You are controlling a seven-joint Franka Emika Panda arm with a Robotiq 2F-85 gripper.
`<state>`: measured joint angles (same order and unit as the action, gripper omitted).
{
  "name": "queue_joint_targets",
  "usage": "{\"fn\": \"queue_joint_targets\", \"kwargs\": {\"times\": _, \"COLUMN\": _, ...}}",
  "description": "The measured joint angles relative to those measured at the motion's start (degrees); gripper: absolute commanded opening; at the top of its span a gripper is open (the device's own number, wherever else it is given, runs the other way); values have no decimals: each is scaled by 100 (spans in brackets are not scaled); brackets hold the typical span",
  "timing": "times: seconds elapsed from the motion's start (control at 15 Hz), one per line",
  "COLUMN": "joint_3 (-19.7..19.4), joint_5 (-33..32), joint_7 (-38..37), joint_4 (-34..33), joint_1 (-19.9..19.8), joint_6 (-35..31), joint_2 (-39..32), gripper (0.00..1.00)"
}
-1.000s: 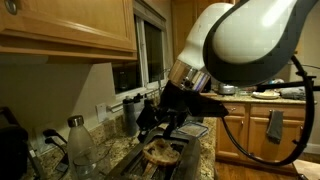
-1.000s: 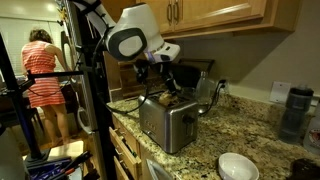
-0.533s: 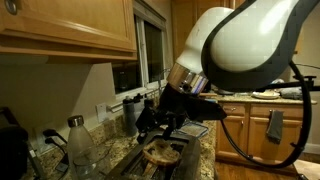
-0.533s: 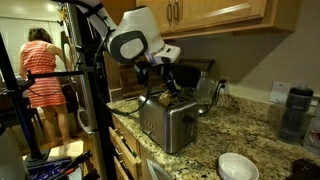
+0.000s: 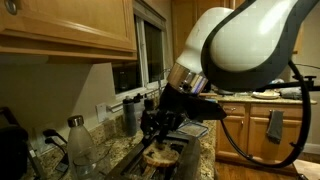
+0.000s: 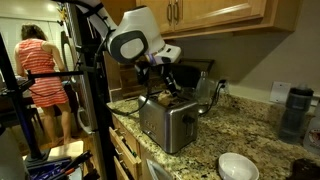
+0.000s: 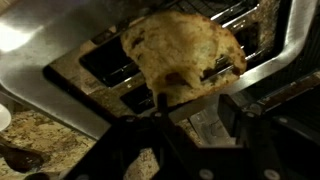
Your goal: Put two slices of bread in the toaster
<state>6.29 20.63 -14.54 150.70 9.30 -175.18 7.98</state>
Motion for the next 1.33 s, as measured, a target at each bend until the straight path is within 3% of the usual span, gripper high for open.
{"fn": "queue_joint_targets", "kwargs": {"times": 0.13, "joint_3": 0, "joint_5": 0, "joint_7": 0, "joint_4": -1, "joint_1": -24, "joint_6": -1, "joint_2": 0, "gripper": 10}}
{"fn": "queue_joint_targets", "kwargs": {"times": 0.4, "joint_3": 0, "joint_5": -1, "joint_7": 0, "joint_4": -1, "joint_1": -58, "joint_6": -1, "joint_2": -3, "gripper": 4}}
{"fn": "queue_joint_targets", "kwargs": {"times": 0.73, "joint_3": 0, "joint_5": -3, "joint_7": -6, "joint_4": -2, "joint_1": -62, "joint_6": -20, "joint_2": -25, "gripper": 9}}
{"fn": "queue_joint_targets", "kwargs": {"times": 1.33, "joint_3": 67, "joint_5": -159, "joint_7": -123, "joint_4": -3, "joint_1": -139, "joint_6": -79, "joint_2": -50, "gripper": 8}}
